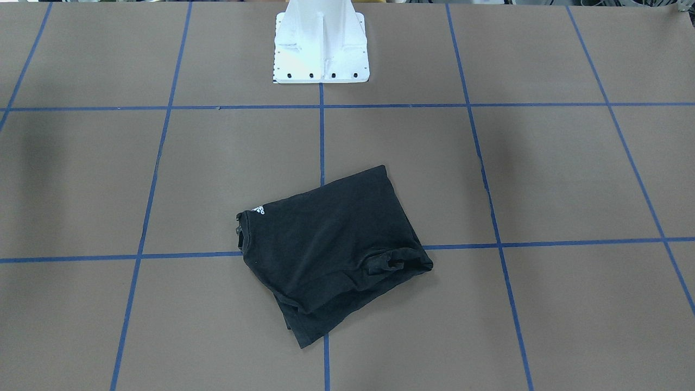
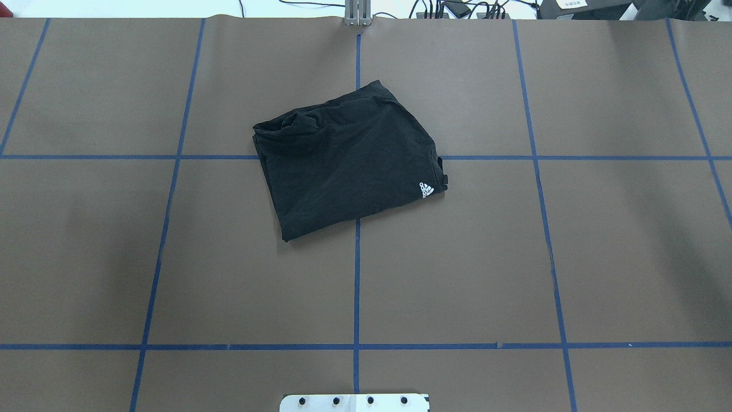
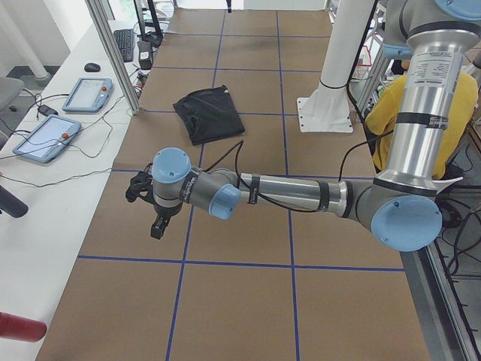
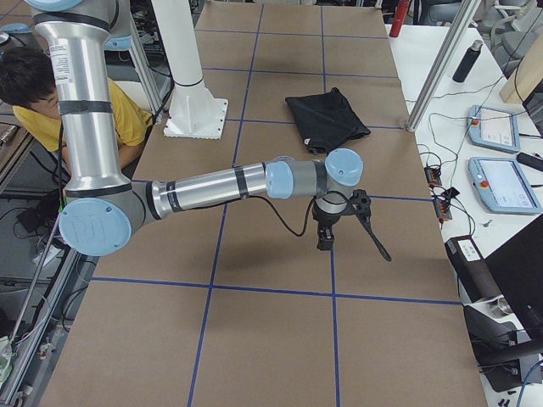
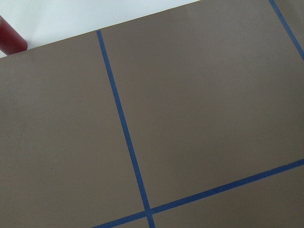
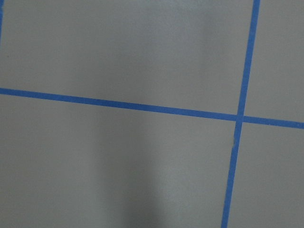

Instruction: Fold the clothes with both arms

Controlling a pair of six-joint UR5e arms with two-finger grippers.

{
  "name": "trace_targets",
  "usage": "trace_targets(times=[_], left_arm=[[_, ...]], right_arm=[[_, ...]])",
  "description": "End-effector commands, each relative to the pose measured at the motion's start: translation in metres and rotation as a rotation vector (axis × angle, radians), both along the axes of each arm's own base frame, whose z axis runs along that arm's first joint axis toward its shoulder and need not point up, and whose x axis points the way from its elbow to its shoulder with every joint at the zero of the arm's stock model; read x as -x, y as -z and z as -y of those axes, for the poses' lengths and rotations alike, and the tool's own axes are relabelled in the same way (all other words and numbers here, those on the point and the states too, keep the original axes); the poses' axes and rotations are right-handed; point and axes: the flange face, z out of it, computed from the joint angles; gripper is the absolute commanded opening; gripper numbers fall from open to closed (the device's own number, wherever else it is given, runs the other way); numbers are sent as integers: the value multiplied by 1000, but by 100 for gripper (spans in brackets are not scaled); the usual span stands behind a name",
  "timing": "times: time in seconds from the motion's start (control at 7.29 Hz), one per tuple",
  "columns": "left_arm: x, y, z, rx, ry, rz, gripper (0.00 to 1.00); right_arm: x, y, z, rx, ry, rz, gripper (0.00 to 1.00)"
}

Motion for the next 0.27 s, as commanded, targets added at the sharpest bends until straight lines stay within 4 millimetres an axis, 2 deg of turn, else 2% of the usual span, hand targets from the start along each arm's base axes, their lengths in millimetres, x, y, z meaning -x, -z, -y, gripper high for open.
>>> trace_targets(times=[0.0, 0.14], left_arm=[[0, 1, 0, -3, 0, -1, 100], [0, 2, 0, -6, -1, -2, 100]], right_arm=[[0, -41, 5, 21, -6, -5, 100], [0, -51, 5, 4, -7, 1, 100]])
